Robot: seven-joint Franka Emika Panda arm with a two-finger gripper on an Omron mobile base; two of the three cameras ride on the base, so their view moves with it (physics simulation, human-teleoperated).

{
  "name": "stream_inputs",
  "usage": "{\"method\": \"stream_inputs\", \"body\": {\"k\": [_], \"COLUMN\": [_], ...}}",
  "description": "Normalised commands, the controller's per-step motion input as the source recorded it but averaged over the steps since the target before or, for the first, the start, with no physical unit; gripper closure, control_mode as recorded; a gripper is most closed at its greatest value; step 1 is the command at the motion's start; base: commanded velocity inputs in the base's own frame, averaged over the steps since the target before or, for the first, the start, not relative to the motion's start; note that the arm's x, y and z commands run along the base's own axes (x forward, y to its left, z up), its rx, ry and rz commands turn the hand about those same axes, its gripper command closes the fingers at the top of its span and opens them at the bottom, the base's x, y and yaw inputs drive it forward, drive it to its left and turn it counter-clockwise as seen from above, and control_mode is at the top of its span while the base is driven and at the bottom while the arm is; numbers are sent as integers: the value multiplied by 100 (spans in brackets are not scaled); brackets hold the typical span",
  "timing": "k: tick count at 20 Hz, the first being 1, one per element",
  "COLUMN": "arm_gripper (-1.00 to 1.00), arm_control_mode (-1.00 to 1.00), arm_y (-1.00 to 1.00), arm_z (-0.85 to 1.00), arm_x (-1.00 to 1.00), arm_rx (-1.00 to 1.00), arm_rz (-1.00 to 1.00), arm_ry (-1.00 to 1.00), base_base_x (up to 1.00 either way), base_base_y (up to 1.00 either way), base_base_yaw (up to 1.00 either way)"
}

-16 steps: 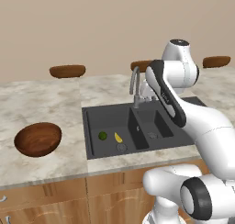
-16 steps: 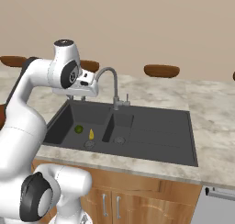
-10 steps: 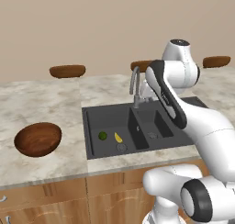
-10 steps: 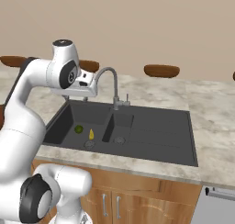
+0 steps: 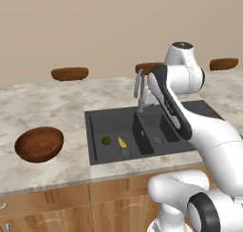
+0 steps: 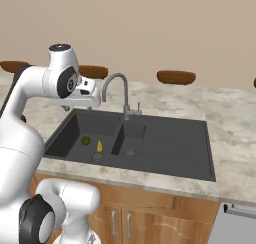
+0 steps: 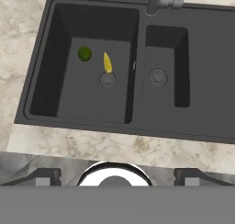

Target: Remove the lemon wedge and lime from the sink. Then move the bowl and cup from the counter to the sink for washing.

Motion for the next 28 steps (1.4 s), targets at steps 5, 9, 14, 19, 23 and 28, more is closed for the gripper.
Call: {"method": "stream_inputs", "body": {"k": [5,9,14,19,23,28], "arm_gripper": [-100,-100,-100,-100,-100,-100], "arm_control_mode": [-100,-100,-100,-100,-100,-100], "arm_y": [20,21,17,11,11,9], "arm_z": [-1,-6,-8,-11,-14,-16], "arm_x": [-17,-14,-13,-10,-2,0], "arm_rx": [-5,0,0,1,0,0], "arm_rz": [6,0,0,0,0,0], "arm_ry": [0,0,0,0,0,0], "base_base_x": [0,0,0,0,0,0], "base_base_y": [0,0,0,0,0,0], "base_base_yaw": [0,0,0,0,0,0]}}
